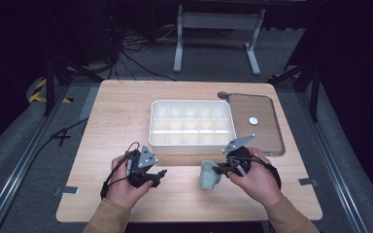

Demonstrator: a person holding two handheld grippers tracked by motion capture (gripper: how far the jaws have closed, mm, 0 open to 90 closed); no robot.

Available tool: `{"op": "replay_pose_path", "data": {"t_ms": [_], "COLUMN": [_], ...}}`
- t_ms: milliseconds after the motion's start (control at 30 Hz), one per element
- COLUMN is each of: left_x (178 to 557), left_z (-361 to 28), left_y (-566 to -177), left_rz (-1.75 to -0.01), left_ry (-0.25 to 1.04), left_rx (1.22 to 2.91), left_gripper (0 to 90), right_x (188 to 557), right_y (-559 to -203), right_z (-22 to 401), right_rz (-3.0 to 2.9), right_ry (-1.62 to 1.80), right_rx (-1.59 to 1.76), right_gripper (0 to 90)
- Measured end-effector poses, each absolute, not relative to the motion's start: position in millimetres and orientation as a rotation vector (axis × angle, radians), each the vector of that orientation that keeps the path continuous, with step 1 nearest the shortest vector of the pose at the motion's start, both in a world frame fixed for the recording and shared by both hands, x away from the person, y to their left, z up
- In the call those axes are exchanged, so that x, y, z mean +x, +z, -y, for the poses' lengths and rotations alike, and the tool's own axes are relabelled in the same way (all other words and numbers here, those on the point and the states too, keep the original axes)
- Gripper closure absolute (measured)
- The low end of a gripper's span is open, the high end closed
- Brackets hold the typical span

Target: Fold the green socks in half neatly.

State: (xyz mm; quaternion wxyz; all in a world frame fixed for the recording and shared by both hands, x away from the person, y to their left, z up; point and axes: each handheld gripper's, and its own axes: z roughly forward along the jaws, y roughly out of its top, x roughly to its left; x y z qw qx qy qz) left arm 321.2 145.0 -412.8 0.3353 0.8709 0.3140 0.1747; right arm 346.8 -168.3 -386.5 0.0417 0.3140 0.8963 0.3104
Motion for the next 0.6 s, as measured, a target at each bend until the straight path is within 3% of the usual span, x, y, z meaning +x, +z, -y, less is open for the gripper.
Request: {"op": "replay_pose_path", "data": {"t_ms": [600], "left_x": [324.8], "left_z": [-152.4], "left_y": [-407.7], "left_rz": [-0.836], "left_ry": [0.475], "left_rx": [2.244], "left_gripper": [34.1], "right_x": [356.9], "right_y": [-354.4], "right_z": [177.9], "right_rz": [-2.594], "right_ry": [0.995], "right_rx": [0.91], "right_gripper": [84.0]}}
